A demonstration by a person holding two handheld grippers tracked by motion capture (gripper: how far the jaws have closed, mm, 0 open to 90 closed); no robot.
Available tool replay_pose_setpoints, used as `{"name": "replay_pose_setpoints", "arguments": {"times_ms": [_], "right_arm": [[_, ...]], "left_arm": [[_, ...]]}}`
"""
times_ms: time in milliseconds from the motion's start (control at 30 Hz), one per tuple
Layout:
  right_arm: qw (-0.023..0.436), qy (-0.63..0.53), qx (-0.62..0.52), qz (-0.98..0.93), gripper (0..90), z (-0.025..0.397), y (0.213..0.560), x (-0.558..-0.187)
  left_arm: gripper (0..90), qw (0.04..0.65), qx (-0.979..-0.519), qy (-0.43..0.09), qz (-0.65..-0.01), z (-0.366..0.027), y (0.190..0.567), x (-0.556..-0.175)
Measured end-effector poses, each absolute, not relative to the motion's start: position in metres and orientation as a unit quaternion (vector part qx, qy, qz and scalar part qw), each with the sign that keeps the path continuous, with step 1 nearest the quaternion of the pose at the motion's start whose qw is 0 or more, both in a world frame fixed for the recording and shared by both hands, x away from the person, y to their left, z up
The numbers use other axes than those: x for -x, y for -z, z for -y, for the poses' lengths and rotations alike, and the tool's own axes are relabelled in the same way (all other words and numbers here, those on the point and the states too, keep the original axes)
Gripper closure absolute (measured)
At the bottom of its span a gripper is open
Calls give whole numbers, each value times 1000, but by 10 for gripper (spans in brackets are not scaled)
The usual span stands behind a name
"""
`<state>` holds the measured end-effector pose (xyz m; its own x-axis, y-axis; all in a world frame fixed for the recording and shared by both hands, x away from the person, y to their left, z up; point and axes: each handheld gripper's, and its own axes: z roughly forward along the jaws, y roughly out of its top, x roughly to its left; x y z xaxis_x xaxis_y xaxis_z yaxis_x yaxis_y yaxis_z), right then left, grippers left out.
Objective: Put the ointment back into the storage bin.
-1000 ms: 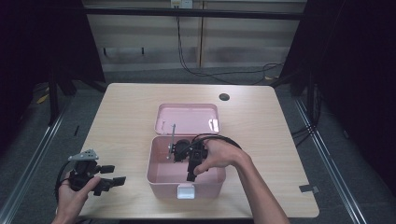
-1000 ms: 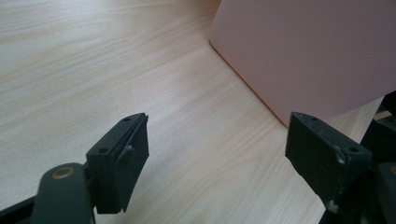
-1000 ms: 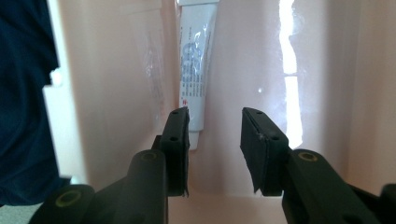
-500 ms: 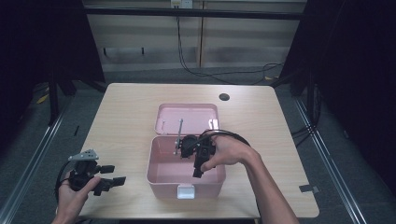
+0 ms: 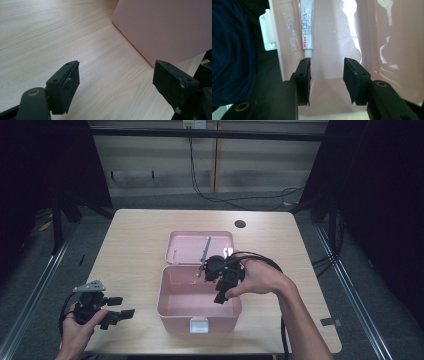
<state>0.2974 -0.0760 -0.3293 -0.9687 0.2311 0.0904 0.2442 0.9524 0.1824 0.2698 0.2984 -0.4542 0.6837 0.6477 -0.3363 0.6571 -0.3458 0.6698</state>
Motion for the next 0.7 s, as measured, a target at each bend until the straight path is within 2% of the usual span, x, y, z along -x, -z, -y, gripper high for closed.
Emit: {"name": "replay_pose_setpoints", "arguments": {"times_ms": [700], "right_arm": [[9, 107, 195, 975, 563, 145, 306, -286]], "left_arm": [[214, 411, -820, 8, -399, -298, 454, -270]]}}
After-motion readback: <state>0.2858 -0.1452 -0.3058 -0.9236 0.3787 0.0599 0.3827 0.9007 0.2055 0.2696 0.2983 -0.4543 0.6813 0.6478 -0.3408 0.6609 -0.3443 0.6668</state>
